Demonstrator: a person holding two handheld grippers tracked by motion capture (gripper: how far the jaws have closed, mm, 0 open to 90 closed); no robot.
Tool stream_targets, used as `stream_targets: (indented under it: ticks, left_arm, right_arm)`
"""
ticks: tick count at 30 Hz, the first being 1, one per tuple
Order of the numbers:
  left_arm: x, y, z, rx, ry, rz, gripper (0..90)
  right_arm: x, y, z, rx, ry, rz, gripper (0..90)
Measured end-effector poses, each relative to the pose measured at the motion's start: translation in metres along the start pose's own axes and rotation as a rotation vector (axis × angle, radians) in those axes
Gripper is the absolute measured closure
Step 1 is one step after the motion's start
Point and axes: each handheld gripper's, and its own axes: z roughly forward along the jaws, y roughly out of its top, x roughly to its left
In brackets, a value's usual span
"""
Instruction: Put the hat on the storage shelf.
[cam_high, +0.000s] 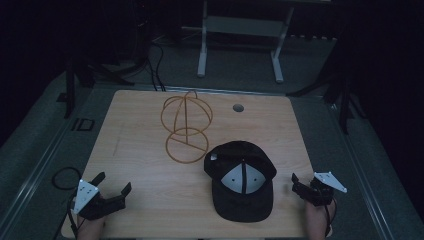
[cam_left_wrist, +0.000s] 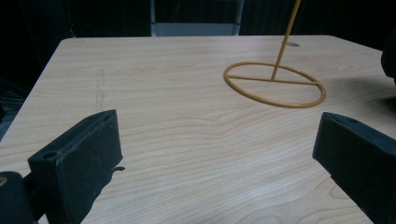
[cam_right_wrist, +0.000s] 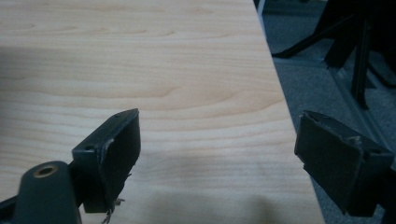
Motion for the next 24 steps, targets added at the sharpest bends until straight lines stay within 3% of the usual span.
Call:
stream_targets:
  ticks: [5, 9, 12, 17, 21, 24]
  left_arm:
    - [0.000, 0.000, 0.001, 0.005, -0.006, 0.005, 1.7]
    - [-0.001, 0.000, 0.001, 0.009, -0.006, 0.010, 1.7]
    - [0.000, 0.000, 0.001, 0.007, -0.008, 0.008, 1.7]
    - [-0.001, 0.000, 0.001, 0.014, -0.013, 0.010, 1.7]
    - [-0.001, 0.000, 0.001, 0.013, -0.016, 0.009, 1.7]
    - [0.000, 0.000, 0.001, 0.014, -0.016, 0.008, 1.7]
  right_arm:
    - [-0.003, -0.001, -0.002, -0.020, 0.047, 0.017, 13.4]
    - [-0.003, 0.004, -0.004, -0.013, 0.089, -0.008, 13.4]
    - [-0.003, 0.012, -0.009, -0.024, 0.094, -0.029, 13.4]
    - [-0.005, 0.029, -0.022, -0.048, 0.131, 0.007, 13.5]
    - [-0.005, 0.045, -0.033, -0.061, 0.191, 0.035, 13.4]
    - [0.000, 0.054, -0.040, -0.075, 0.231, 0.027, 13.1]
